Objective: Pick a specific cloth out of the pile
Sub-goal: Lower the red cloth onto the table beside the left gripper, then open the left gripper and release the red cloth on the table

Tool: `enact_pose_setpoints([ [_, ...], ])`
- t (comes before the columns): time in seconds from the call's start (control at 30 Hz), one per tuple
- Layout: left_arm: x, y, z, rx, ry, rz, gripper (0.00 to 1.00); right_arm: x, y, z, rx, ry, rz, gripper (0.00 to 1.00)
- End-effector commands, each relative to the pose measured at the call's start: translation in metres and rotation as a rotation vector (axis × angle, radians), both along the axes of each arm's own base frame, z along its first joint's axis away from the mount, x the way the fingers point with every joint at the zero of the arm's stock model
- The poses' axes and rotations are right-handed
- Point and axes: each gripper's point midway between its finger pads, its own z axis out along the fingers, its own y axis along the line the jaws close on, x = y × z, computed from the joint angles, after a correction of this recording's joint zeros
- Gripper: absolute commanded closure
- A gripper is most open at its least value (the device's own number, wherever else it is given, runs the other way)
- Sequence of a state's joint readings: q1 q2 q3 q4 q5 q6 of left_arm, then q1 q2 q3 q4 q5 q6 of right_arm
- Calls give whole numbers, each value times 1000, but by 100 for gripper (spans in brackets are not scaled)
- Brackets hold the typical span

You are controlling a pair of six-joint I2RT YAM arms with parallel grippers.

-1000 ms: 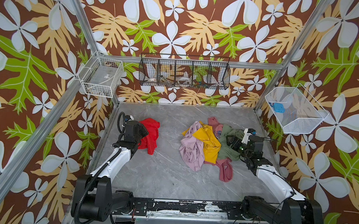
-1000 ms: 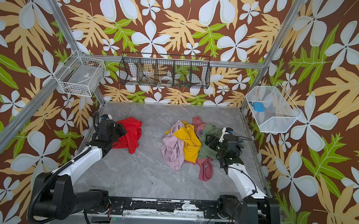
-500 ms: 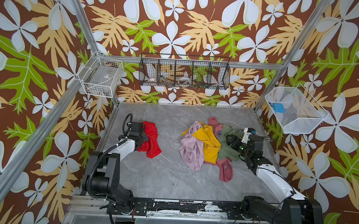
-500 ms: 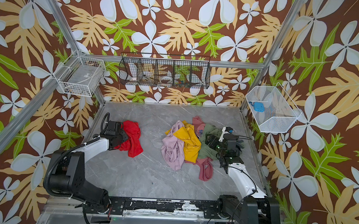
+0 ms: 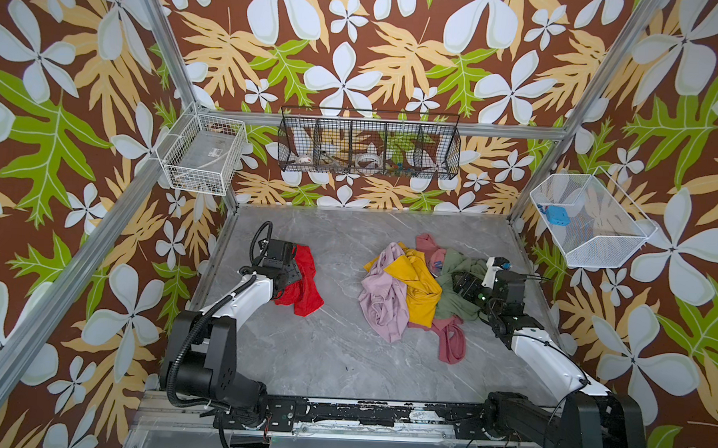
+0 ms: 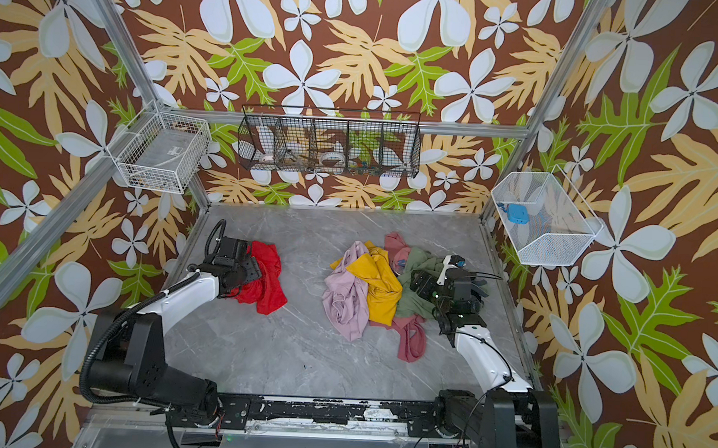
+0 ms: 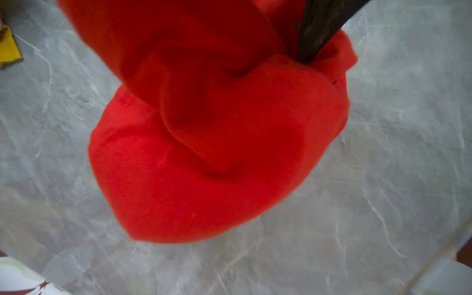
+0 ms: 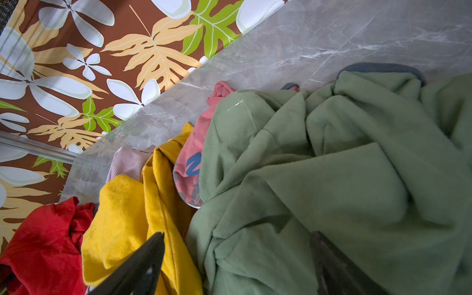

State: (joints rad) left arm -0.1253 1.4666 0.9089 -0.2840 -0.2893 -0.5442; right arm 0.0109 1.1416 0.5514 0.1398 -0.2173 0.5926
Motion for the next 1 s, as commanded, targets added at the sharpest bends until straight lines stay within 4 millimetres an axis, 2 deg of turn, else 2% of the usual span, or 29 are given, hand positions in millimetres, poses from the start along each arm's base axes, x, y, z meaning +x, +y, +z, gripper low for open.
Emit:
enact_pose_setpoints([
  [0.0, -12, 15, 13, 89, 24, 40, 21, 4, -3, 6, -29, -23, -3, 11],
  [0.13, -15, 24, 35, 147, 11, 60, 21, 5, -4, 6, -49, -18, 0, 11],
  [0.2, -12, 22, 49, 152, -23, 50, 21, 7, -4, 6, -52, -18, 2, 11],
  [0.33, 2, 1, 80, 182, -108, -46, 19, 9, -3, 7, -42, -23, 6, 11],
  [0.5, 18, -19, 84, 191, -102, -162, 18, 10, -2, 10, -38, -29, 10, 11],
  [0.6, 23, -24, 81, 188, -95, -186, 18, 9, -2, 11, -42, -29, 7, 11],
  [0.7, 30, -30, 67, 186, -67, -228, 18, 8, -3, 12, -42, -31, 5, 11],
  [0.97, 36, -34, -5, 158, 128, -221, 22, 2, -5, 18, -61, -38, -2, 11],
])
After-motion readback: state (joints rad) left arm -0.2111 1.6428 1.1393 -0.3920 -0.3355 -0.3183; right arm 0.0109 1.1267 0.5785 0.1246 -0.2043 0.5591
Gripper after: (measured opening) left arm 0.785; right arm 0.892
